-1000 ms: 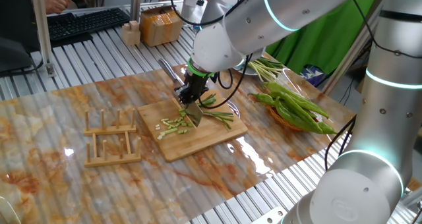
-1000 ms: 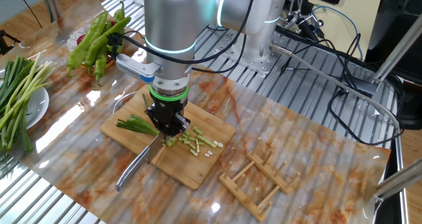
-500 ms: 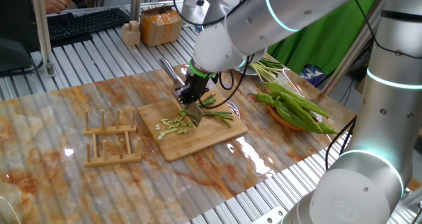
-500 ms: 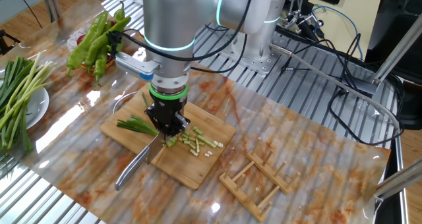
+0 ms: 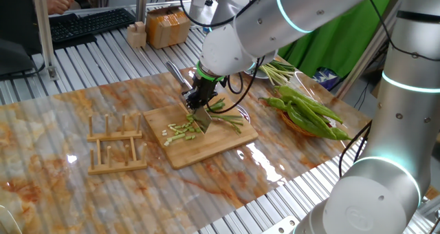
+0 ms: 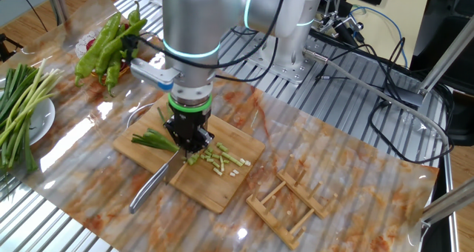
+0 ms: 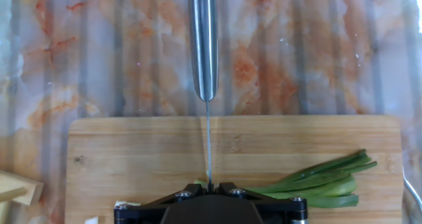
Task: Chop the green garlic
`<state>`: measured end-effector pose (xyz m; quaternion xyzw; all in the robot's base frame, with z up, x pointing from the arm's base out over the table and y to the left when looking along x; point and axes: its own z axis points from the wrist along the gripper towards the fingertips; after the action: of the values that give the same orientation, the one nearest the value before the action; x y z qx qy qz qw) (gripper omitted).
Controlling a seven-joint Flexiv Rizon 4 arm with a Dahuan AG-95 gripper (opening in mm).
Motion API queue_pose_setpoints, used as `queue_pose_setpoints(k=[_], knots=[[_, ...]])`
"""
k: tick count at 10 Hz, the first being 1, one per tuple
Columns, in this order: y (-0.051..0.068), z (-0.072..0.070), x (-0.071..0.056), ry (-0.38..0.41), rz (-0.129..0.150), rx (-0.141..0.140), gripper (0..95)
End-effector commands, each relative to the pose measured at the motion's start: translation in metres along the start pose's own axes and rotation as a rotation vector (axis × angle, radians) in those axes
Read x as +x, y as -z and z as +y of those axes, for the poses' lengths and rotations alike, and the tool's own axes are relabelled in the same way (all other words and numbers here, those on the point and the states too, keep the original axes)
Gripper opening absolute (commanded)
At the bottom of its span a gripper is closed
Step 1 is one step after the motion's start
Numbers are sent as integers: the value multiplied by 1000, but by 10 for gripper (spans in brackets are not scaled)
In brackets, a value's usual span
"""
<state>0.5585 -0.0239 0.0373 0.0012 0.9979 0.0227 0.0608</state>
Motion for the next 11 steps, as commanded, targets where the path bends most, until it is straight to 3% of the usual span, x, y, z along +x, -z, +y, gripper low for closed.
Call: queue_pose_setpoints(k=[1, 4, 6, 11], knots=[[-22, 0, 4, 0, -6, -11, 0], [-22, 1, 1, -5, -12, -14, 0], [-27, 2, 10, -13, -20, -14, 0], [-23, 6, 7, -14, -22, -5, 0]])
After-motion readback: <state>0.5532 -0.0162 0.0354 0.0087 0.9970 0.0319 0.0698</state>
